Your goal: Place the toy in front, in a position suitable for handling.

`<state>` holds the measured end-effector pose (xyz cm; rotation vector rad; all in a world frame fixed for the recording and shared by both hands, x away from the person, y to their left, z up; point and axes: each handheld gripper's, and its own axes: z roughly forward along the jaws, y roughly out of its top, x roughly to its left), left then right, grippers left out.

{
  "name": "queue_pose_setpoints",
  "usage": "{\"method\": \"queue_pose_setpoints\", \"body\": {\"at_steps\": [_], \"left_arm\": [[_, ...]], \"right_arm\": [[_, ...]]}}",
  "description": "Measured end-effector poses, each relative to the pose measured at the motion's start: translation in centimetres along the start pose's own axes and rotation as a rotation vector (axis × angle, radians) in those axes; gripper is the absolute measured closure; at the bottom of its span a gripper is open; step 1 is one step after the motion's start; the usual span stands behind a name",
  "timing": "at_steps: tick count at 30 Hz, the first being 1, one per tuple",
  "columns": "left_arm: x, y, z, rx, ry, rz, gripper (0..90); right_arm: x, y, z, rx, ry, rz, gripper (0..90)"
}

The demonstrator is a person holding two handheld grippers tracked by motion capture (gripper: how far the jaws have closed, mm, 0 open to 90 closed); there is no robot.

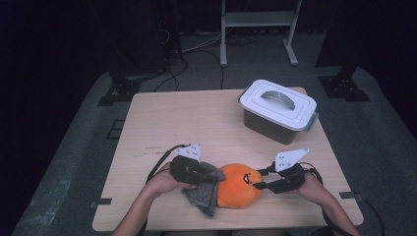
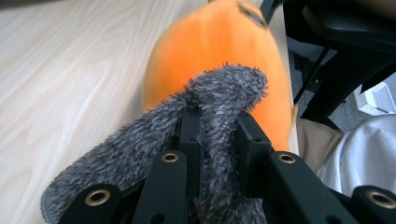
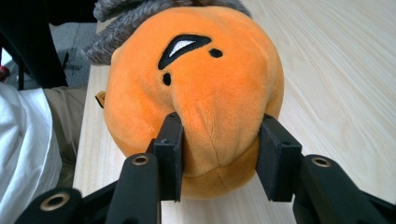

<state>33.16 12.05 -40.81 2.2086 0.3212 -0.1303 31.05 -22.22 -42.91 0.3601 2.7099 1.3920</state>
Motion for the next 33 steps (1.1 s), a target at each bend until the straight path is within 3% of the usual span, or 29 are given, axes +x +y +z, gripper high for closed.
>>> {"method": "queue_pose_setpoints", "body": {"at_steps": [3, 7, 18, 24, 28, 33], "left_arm": [[0.3, -1.0, -0.6, 0.002, 0.017, -0.021, 75.5], [0.7, -2.1, -2.4, -0.037, 0.046, -0.047, 75.4], [1.2, -4.8, -9.8, -0.127, 0.181, -0.101, 75.4], [1.1, -5.9, -13.1, -0.141, 0.254, -0.115, 75.3], [1.0, -6.6, -13.4, -0.125, 0.273, -0.121, 75.2], [1.1, -7.3, -11.8, -0.112, 0.26, -0.121, 72.2]], "right_arm": [[-0.4, -0.6, -0.5, -0.007, -0.01, 0.027, 55.7], [-0.6, -1.2, -1.2, -0.013, -0.025, 0.051, 54.6], [-0.7, -2.2, -1.5, -0.037, -0.027, 0.093, 49.9], [-0.8, -2.3, -1.5, -0.046, -0.023, 0.11, 47.4], [-0.8, -2.5, -1.6, -0.054, -0.021, 0.135, 41.4], [-0.6, -2.1, -2.2, -0.067, -0.033, 0.154, 32.6]]}}
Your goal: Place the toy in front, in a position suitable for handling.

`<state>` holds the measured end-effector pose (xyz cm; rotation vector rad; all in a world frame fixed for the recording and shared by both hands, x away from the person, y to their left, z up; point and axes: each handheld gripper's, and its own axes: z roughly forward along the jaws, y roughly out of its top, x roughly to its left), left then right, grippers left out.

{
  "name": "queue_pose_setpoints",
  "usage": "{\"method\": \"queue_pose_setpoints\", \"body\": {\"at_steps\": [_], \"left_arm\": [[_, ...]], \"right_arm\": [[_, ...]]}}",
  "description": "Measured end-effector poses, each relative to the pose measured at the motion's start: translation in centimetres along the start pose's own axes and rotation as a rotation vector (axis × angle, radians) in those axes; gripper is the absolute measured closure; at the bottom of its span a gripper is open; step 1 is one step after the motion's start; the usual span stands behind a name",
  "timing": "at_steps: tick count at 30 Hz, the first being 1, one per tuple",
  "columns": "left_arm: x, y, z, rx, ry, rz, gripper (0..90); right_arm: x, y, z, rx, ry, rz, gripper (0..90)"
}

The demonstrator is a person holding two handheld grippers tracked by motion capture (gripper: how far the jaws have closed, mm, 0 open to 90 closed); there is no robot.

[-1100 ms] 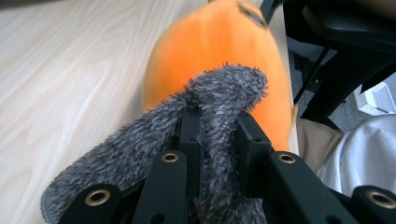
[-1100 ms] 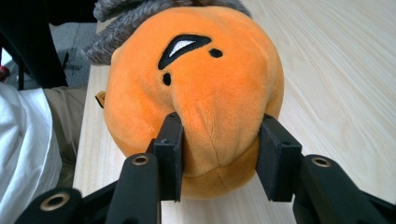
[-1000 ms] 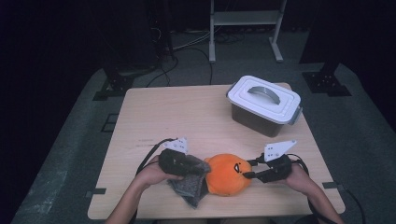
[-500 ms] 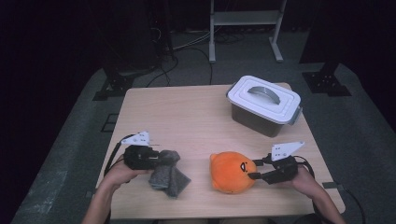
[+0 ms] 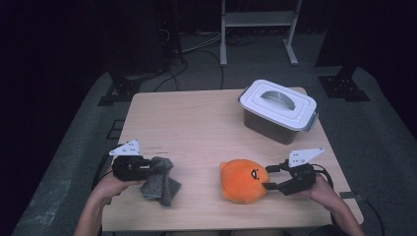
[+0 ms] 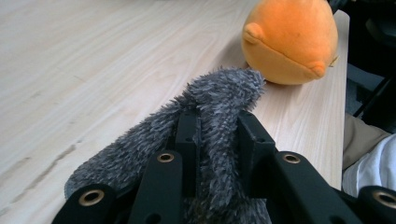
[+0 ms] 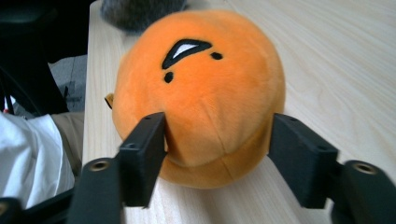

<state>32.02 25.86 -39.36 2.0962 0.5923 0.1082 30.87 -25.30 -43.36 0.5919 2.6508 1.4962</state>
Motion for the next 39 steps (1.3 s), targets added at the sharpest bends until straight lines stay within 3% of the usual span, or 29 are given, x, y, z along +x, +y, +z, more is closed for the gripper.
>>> {"method": "queue_pose_setpoints", "body": {"at_steps": [7, 11, 19, 28, 34, 39], "left_arm": [[-0.2, -0.3, 1.2, -0.047, -0.006, -0.005, 58.1], [-0.3, -0.1, 1.2, -0.042, 0.015, 0.002, 46.3], [0.0, -0.5, 0.0, -0.091, 0.041, -0.029, 41.2], [-0.3, -1.5, 0.7, -0.123, 0.053, -0.054, 32.0], [-0.9, -1.6, 1.1, -0.114, 0.063, -0.052, 24.2], [-1.3, -1.8, 1.3, -0.103, 0.065, -0.042, 23.0]], "right_arm": [[-0.3, 0.8, -1.3, -0.035, 0.0, 0.047, 25.6], [-0.5, 1.3, -1.8, -0.034, -0.026, 0.049, 25.4], [-0.8, 2.0, -1.9, -0.035, -0.043, 0.036, 25.3], [-1.8, 3.5, -2.5, -0.026, -0.078, 0.025, 26.6], [-3.5, 5.5, -3.7, -0.033, -0.141, 0.024, 28.9], [-4.2, 6.4, -4.1, -0.031, -0.163, 0.017, 28.9]]}}
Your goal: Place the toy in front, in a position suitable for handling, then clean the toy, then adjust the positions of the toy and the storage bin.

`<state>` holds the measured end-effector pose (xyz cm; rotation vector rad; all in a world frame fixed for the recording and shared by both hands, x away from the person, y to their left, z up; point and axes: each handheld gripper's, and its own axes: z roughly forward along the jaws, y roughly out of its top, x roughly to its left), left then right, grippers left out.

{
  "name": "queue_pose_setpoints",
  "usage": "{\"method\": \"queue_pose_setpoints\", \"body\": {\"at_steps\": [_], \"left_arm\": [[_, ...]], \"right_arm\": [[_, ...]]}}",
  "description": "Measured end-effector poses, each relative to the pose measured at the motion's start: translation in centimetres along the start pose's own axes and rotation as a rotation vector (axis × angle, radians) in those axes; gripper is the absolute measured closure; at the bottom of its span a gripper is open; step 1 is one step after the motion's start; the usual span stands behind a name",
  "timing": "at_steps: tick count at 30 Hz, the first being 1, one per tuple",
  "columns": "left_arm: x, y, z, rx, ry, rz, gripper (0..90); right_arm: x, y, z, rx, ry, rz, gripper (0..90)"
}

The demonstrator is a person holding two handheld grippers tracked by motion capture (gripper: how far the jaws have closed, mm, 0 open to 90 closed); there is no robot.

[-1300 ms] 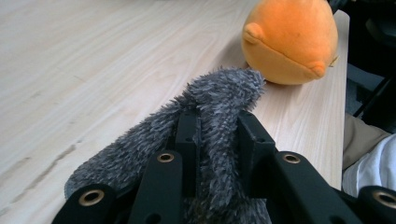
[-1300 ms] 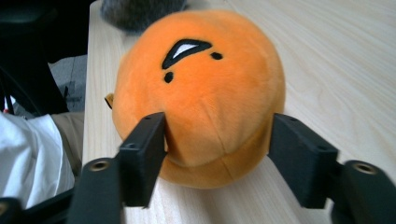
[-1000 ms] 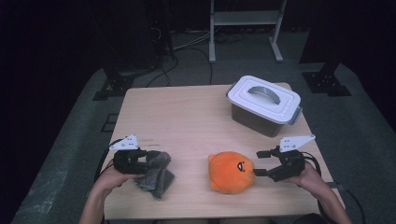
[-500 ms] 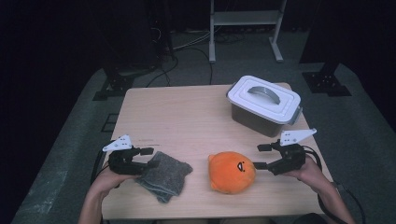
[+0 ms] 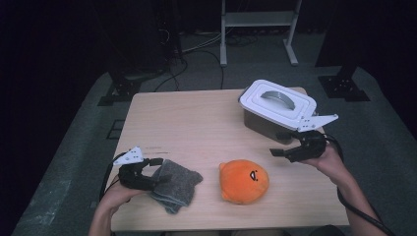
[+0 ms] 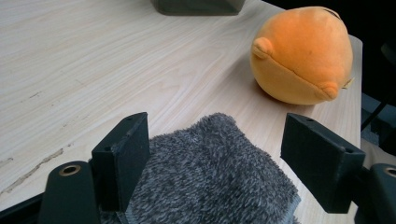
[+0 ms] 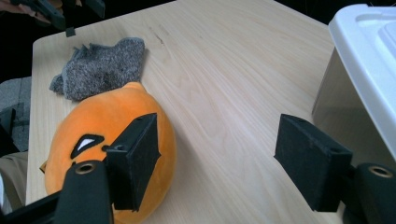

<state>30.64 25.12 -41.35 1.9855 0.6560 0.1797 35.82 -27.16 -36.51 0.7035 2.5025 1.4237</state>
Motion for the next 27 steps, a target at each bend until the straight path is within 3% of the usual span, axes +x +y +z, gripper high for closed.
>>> {"method": "queue_pose_setpoints", "body": {"at_steps": [12, 15, 19, 27], "left_arm": [[-0.5, 0.5, 0.6, 0.017, -0.013, 0.033, 19.5], [-0.7, 0.9, 0.3, 0.001, -0.01, 0.043, 19.2], [-0.7, 0.8, -0.1, -0.021, -0.013, 0.037, 18.7], [-0.3, 0.9, 0.0, -0.019, -0.012, 0.033, 17.4]], "right_arm": [[0.2, 0.3, 0.1, 0.006, -0.002, -0.016, 28.9], [0.1, 0.5, -0.1, 0.005, -0.006, -0.015, 29.0], [0.3, 1.1, -0.3, -0.016, 0.0, -0.016, 28.9], [0.2, 2.5, -0.4, -0.009, -0.006, -0.043, 28.7]]}}
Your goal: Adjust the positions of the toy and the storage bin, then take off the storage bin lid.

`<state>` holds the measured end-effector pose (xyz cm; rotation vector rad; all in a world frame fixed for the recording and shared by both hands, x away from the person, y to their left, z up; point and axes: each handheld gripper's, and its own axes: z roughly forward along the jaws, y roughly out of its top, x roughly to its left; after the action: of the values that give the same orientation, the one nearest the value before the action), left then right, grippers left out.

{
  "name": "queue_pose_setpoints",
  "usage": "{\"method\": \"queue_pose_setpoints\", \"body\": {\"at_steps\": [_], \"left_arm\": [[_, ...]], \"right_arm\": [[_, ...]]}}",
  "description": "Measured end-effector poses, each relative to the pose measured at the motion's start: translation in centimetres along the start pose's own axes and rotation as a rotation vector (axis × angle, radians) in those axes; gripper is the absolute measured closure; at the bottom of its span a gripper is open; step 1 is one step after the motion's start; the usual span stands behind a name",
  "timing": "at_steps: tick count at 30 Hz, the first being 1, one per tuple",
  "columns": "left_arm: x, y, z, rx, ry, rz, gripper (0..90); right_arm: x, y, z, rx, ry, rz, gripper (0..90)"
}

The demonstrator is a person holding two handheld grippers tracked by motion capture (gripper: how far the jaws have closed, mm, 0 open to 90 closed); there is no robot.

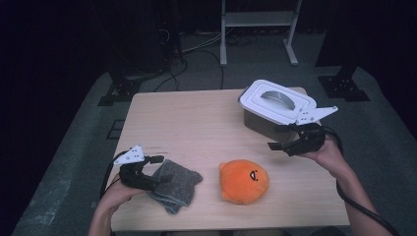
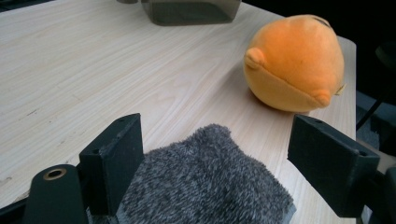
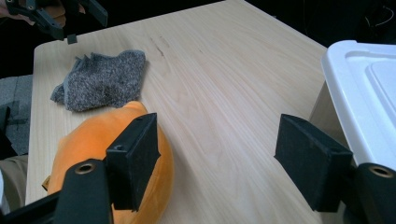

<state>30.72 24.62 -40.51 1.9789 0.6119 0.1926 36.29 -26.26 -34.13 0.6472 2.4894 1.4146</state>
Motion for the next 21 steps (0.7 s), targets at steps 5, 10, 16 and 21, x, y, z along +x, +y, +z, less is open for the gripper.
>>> {"method": "queue_pose_setpoints", "body": {"at_steps": [5, 10, 16, 21], "left_arm": [[-0.2, -0.1, 0.4, 0.013, -0.006, 0.004, 17.1], [-0.1, 0.1, 0.5, 0.004, -0.01, 0.005, 16.2], [0.1, 0.0, 0.6, 0.007, -0.009, -0.002, 13.2], [0.1, 0.1, 0.4, 0.004, -0.01, 0.002, 11.6]], "right_arm": [[-0.2, 0.1, -0.1, 0.009, -0.003, -0.006, 28.6], [-1.2, 0.8, -0.5, -0.004, -0.021, -0.007, 28.6], [-2.7, 2.3, -0.6, 0.008, -0.023, 0.006, 28.0], [-3.5, 3.8, -0.7, 0.005, -0.027, -0.01, 27.1]]}}
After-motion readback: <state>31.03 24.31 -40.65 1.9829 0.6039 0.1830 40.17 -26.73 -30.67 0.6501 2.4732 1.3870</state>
